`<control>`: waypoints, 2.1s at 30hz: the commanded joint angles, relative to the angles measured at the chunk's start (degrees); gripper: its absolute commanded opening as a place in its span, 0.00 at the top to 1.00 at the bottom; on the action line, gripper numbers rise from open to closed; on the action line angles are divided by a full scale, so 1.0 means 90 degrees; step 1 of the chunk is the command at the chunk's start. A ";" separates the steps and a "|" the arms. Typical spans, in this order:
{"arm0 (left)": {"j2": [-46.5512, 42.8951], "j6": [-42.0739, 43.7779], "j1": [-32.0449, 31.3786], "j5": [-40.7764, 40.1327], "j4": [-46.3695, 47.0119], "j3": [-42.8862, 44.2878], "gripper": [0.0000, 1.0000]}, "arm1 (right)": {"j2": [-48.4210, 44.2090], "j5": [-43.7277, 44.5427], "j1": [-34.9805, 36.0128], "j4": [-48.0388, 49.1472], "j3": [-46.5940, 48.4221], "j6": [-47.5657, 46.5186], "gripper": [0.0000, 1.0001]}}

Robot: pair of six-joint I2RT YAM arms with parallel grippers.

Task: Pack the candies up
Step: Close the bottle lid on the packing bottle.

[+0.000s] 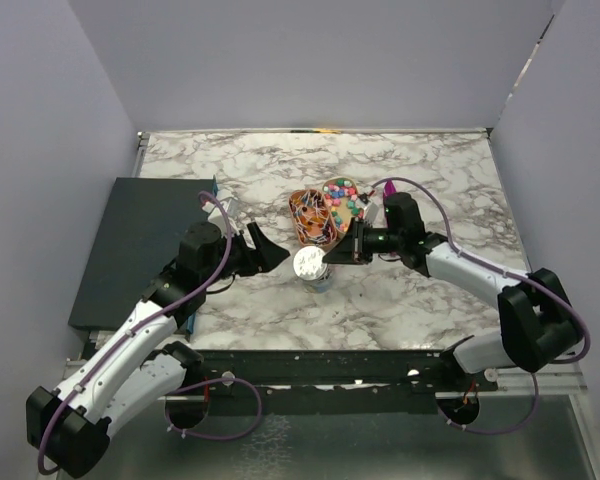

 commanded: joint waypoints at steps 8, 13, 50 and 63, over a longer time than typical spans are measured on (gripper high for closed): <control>0.0508 0.0155 -0.0009 0.0073 -0.0034 -0.0069 0.25 | 0.0707 0.0154 -0.0212 0.0812 -0.0113 0.0271 0.99; 0.1163 0.0114 -0.0241 -0.0117 0.0193 -0.0034 0.25 | 0.0932 0.0043 -0.0265 0.0914 -0.0108 0.0248 0.99; 0.3504 -0.0068 -0.0871 -0.0175 0.1884 0.0055 0.60 | 0.1273 -0.0439 -0.0672 0.2107 -0.0949 0.0690 0.99; 0.3637 -0.0112 -0.0877 -0.0185 0.1975 0.0114 0.68 | 0.1346 -0.0439 -0.0728 0.2197 -0.1055 0.0664 0.93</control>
